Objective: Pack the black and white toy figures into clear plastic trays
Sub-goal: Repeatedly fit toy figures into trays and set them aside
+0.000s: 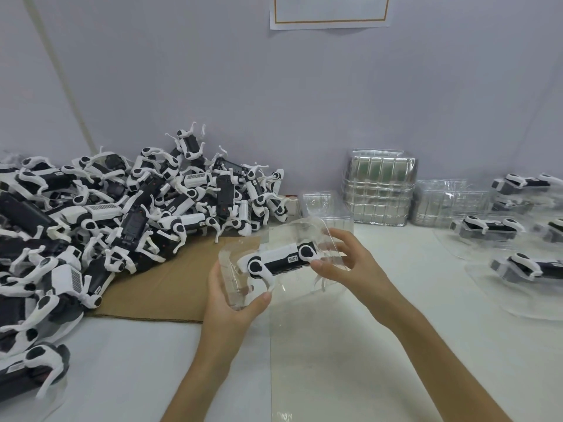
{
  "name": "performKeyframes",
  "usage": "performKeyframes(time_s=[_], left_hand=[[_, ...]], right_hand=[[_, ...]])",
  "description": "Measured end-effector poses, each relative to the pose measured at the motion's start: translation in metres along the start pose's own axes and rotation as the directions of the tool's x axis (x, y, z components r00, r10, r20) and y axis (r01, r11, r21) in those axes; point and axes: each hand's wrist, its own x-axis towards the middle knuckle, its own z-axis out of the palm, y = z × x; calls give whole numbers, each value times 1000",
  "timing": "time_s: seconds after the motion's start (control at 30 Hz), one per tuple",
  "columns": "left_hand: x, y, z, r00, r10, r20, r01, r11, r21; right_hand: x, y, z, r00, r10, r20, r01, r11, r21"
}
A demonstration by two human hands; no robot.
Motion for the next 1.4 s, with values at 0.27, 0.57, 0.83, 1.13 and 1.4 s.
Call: performKeyframes(time_s=[0.27,0.57,0.83,1.13,1.4], left_hand=[[-3,7,3,1000,-7,16,7,1000,22],[-2,4,1,1000,24,-17,-23,999,22],[-1,-1,0,997,22,-72,-16,997,80],[-5,-1,4,976,98,-196,-60,979,194],[-10,-6,10,964,241,-113,-194,928,319]], right_hand=[[-1,-1,2,993,-63,-102,66,998,20],[0,6,11,986,-120,-114,106,987,-122],[-3,17,22,983,-149,-107,89,897,-433],[-23,9,47,929,-128,346,352,592,-725],[-31,19,59,935,-13,355,332,387,-860]])
